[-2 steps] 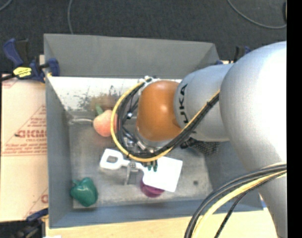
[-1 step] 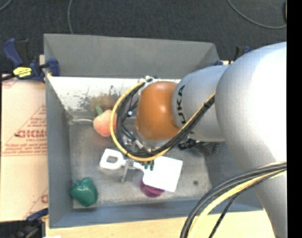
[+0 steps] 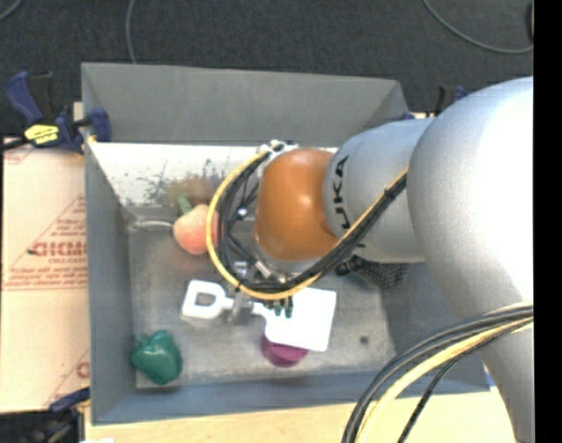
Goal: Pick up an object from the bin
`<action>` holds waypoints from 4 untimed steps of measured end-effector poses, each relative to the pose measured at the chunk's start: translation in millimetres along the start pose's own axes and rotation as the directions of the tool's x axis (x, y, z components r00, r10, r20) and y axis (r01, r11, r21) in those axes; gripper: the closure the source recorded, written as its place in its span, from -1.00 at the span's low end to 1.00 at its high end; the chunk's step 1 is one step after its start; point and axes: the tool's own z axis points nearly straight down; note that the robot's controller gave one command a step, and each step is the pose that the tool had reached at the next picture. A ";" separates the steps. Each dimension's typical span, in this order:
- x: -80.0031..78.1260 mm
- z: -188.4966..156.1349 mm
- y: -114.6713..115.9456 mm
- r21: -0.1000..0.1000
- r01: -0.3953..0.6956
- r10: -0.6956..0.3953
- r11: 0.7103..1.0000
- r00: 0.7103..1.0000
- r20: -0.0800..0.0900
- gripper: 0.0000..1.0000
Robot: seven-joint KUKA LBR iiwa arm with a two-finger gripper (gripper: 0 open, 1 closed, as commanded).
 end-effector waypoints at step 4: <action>-0.5 -82.0 0.2 -0.002 -0.002 0.002 1.000 1.000 0.003 1.00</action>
Offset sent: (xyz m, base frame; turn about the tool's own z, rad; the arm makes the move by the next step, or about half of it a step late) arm -0.0001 -0.0001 0.1041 0.0001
